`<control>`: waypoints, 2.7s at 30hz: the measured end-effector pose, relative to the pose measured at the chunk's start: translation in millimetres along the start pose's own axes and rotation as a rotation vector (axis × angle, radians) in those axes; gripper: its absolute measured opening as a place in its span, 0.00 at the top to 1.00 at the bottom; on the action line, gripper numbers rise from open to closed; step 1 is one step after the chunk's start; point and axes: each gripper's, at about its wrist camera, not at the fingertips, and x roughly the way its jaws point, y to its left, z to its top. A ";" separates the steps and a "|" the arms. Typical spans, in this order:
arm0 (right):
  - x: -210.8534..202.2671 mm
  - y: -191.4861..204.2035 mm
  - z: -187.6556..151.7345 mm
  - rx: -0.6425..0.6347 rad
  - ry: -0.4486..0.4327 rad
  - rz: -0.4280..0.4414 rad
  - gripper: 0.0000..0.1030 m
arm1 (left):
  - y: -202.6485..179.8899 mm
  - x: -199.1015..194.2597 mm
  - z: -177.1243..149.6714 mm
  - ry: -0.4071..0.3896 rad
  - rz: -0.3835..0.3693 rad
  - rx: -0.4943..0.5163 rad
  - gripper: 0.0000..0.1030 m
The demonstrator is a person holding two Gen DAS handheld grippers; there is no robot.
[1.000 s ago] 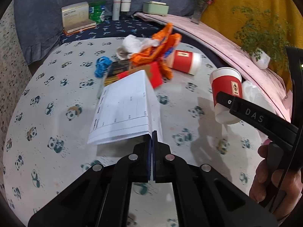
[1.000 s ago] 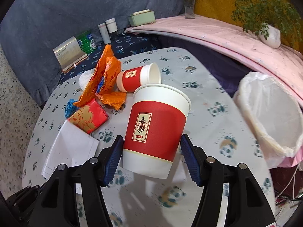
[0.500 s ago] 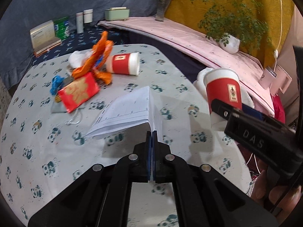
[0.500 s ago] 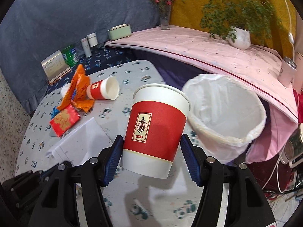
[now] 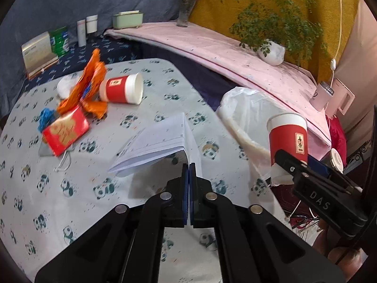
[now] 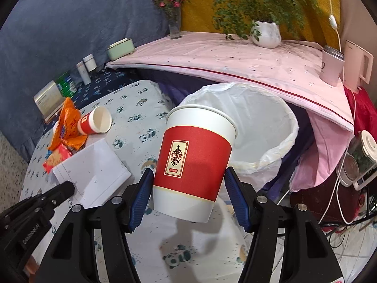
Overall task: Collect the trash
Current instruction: 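Carry the cup and paper to the white bin and open both tools, then move both open tools back over the remaining trash on the table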
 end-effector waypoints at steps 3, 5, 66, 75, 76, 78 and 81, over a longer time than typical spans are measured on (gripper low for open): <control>0.5 -13.1 2.4 0.022 -0.007 -0.013 0.42 | -17.7 2.4 10.3 -0.012 -0.025 0.028 1.00; 1.1 -21.6 4.2 0.035 -0.011 -0.023 0.42 | -31.1 7.1 17.6 -0.013 -0.051 0.040 1.00; 22.5 39.6 37.8 -0.039 -0.012 0.059 0.25 | 66.1 40.1 37.7 -0.013 0.188 -0.124 0.38; 26.1 111.3 24.3 -0.134 0.024 0.144 0.25 | 139.3 9.5 19.9 -0.047 0.298 -0.176 0.25; 27.0 117.7 23.8 -0.141 0.027 0.151 0.25 | 146.8 7.7 18.6 -0.048 0.309 -0.175 0.25; 29.6 130.8 22.4 -0.157 0.033 0.167 0.25 | 160.8 4.7 15.8 -0.050 0.330 -0.176 0.25; 36.3 149.0 21.9 -0.173 0.044 0.188 0.25 | 181.6 2.6 13.9 -0.056 0.340 -0.184 0.25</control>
